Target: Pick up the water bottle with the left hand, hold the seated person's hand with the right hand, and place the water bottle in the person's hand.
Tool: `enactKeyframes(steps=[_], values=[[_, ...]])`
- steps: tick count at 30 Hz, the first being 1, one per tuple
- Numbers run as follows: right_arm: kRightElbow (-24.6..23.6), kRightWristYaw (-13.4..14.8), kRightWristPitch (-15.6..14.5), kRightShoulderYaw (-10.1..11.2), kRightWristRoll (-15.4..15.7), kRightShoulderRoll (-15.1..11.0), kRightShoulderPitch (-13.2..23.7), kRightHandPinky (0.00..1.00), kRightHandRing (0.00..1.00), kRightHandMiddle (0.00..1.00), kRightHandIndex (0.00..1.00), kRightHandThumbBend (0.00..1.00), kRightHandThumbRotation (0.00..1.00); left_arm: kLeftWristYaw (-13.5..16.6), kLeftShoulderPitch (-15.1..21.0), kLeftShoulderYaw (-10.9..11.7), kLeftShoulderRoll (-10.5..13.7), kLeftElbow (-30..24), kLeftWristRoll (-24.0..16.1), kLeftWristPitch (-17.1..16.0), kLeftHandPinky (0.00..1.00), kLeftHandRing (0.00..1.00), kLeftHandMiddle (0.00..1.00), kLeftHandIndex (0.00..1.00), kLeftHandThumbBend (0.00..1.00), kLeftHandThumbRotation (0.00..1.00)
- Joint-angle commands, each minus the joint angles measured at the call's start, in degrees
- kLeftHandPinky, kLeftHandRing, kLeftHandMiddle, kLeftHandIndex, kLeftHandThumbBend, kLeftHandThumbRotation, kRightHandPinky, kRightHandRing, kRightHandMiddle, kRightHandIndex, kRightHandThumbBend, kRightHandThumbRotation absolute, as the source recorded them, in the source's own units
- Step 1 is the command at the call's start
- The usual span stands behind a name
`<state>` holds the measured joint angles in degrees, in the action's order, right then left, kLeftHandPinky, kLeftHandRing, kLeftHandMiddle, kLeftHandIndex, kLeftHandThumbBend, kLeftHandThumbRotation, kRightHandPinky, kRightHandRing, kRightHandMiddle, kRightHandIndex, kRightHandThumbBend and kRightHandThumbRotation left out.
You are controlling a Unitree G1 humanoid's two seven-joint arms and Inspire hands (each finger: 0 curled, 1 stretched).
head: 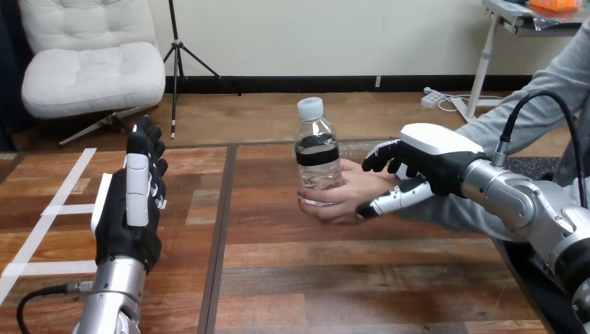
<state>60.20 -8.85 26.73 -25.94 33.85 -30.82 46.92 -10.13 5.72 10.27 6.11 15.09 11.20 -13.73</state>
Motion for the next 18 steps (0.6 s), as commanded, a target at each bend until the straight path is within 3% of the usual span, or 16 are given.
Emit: enactKeyframes(steps=[1, 10, 18], values=[[-2.5, 1.3, 0.3, 1.6, -0.5, -1.0, 1.0, 0.66, 0.77, 0.79, 0.78, 0.92, 0.86, -0.4, 1.0, -0.6, 0.1, -4.0, 0.3, 0.0, 1.00, 1.00, 1.00, 1.00, 0.93, 1.00], [-4.0, 1.8, 0.8, 2.3, -1.1, -1.7, -0.1, 0.66, 0.75, 0.78, 0.78, 0.88, 0.95, -0.3, -0.8, -0.8, -0.4, -6.5, 0.4, 0.4, 1.00, 1.00, 1.00, 1.00, 0.93, 1.00], [-8.6, 1.6, 0.8, 5.0, -3.3, -2.4, -3.1, 0.67, 0.75, 0.77, 0.77, 0.84, 0.99, -0.5, -3.2, -1.3, -0.2, -9.6, -0.1, 0.6, 1.00, 1.00, 1.00, 1.00, 0.92, 1.00]])
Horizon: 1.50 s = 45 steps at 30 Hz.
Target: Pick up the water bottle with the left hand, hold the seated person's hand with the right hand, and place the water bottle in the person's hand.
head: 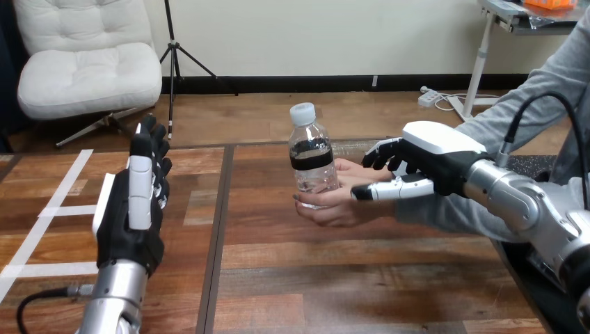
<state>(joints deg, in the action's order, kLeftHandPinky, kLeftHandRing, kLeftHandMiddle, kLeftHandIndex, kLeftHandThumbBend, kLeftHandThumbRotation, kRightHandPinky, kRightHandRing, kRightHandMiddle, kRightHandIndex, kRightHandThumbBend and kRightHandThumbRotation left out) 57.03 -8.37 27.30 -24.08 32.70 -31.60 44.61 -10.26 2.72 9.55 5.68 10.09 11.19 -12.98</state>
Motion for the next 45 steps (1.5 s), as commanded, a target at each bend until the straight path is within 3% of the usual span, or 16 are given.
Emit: enactKeyframes(steps=[1, 16, 25, 28, 31, 35, 37, 38, 41, 45], values=[[-6.3, 0.8, -0.1, 3.4, -2.3, -1.8, -1.1, 0.68, 0.76, 0.78, 0.78, 0.82, 0.99, -0.3, -0.4, -0.7, 0.3, -4.7, -0.2, -0.2, 1.00, 1.00, 1.00, 1.00, 0.92, 1.00], [-16.6, -0.2, 1.9, 11.1, -11.4, -2.2, -10.3, 0.72, 0.78, 0.80, 0.80, 0.83, 1.00, -0.4, -3.9, -0.9, 0.1, -9.3, 0.2, 0.4, 1.00, 1.00, 1.00, 1.00, 0.91, 1.00], [-22.3, -0.7, 4.7, 16.3, -20.1, -0.1, -17.4, 0.73, 0.80, 0.83, 0.83, 0.88, 1.00, -0.5, -5.4, -1.2, -0.4, -10.4, 0.3, -0.3, 1.00, 1.00, 1.00, 1.00, 0.90, 1.00], [-23.6, -2.1, 6.9, 17.6, -24.2, 0.8, -19.8, 0.76, 0.83, 0.86, 0.86, 0.83, 1.00, -0.6, -6.0, -1.4, -0.4, -10.8, 0.0, -0.7, 1.00, 1.00, 1.00, 1.00, 0.89, 1.00], [-26.9, -4.1, 5.2, 19.6, -30.7, 3.4, -23.2, 0.80, 0.86, 0.88, 0.88, 0.86, 1.00, -0.6, -6.6, -1.7, -0.6, -11.5, -0.1, -1.0, 1.00, 1.00, 1.00, 1.00, 0.89, 1.00], [-32.8, -8.8, 1.5, 21.3, -42.1, 7.1, -28.0, 0.87, 0.90, 0.92, 0.91, 0.92, 1.00, -1.0, -7.9, -2.1, -0.8, -12.7, 0.1, -1.3, 1.00, 1.00, 1.00, 1.00, 0.89, 1.00], [-34.6, -10.8, 0.8, 21.5, -45.9, 8.1, -29.3, 0.92, 0.94, 0.95, 0.94, 0.93, 1.00, -0.9, -8.4, -2.4, -0.8, -13.2, -0.1, -1.3, 1.00, 1.00, 1.00, 1.00, 0.89, 1.00], [-37.4, -10.7, -1.2, 21.8, -49.2, 9.6, -30.9, 0.94, 0.95, 0.96, 0.94, 0.94, 1.00, -1.0, -8.8, -2.6, -0.9, -13.8, -0.2, -1.3, 1.00, 1.00, 1.00, 1.00, 0.90, 1.00], [-43.6, -10.2, -5.7, 22.0, -55.0, 12.1, -34.5, 0.96, 0.95, 0.96, 0.94, 0.95, 1.00, -1.2, -9.7, -3.0, -0.9, -14.8, -0.2, -1.1, 1.00, 1.00, 1.00, 1.00, 0.91, 1.00], [-50.4, -9.8, -10.0, 21.1, -59.5, 13.0, -38.4, 0.98, 0.97, 0.97, 0.96, 0.98, 1.00, -1.4, -10.7, -3.5, -0.9, -15.8, -0.2, -1.3, 1.00, 1.00, 1.00, 1.00, 0.91, 1.00]])
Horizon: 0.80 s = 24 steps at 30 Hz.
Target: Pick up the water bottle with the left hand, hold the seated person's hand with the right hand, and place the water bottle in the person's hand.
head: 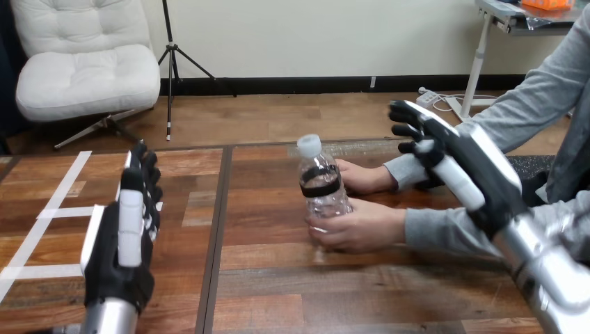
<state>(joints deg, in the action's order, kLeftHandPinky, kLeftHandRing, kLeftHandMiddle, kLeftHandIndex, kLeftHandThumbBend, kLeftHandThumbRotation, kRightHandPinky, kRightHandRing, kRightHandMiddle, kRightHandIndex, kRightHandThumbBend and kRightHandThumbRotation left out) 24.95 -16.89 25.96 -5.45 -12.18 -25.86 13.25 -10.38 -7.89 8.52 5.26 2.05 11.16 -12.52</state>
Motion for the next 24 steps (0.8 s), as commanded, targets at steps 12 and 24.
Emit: enactKeyframes(steps=[12, 24], values=[[-30.2, 0.9, -13.7, 1.3, -21.6, 11.6, -15.3, 1.00, 1.00, 1.00, 1.00, 0.98, 1.00, -2.8, -2.2, -4.5, -1.2, -11.6, 2.4, 0.0, 1.00, 1.00, 1.00, 1.00, 0.90, 1.00], [-32.7, -1.2, -12.7, 1.9, -22.3, 14.5, -18.8, 1.00, 1.00, 1.00, 1.00, 0.97, 1.00, -5.6, -4.3, -5.1, -1.3, -13.1, 5.0, -0.2, 1.00, 1.00, 1.00, 1.00, 0.93, 1.00]])
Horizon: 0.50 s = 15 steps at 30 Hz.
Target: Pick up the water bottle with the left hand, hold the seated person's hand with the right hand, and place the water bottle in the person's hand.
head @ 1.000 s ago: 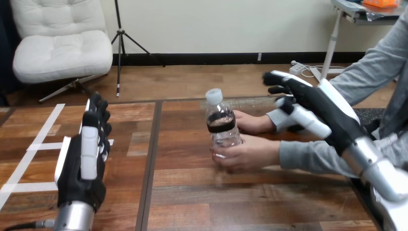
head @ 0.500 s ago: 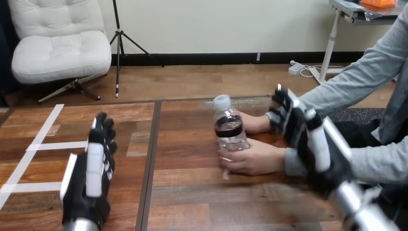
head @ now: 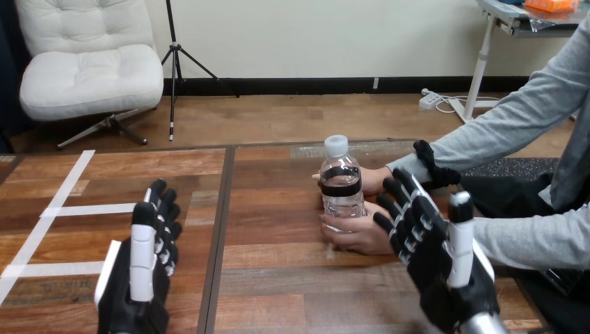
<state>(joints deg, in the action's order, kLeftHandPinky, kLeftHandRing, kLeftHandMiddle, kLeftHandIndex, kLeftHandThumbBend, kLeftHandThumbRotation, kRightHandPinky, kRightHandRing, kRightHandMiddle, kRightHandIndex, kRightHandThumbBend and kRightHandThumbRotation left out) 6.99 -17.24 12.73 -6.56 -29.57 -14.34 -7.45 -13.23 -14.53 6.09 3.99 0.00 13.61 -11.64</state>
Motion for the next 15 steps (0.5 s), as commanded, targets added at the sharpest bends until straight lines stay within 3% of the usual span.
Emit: enactKeyframes(steps=[1, 15], values=[[-14.9, -1.0, 0.5, 3.1, -4.8, 3.2, 1.8, 1.00, 1.00, 1.00, 1.00, 0.97, 1.00, -2.8, 2.2, -2.6, -0.1, -11.1, 2.5, -1.3, 1.00, 1.00, 1.00, 1.00, 0.93, 1.00], [-16.4, -2.0, -0.1, 3.1, -3.7, 4.2, 0.0, 1.00, 1.00, 1.00, 1.00, 0.96, 1.00, -3.0, 0.4, -3.1, -0.8, -12.6, 2.0, -3.4, 1.00, 1.00, 1.00, 1.00, 0.89, 1.00]])
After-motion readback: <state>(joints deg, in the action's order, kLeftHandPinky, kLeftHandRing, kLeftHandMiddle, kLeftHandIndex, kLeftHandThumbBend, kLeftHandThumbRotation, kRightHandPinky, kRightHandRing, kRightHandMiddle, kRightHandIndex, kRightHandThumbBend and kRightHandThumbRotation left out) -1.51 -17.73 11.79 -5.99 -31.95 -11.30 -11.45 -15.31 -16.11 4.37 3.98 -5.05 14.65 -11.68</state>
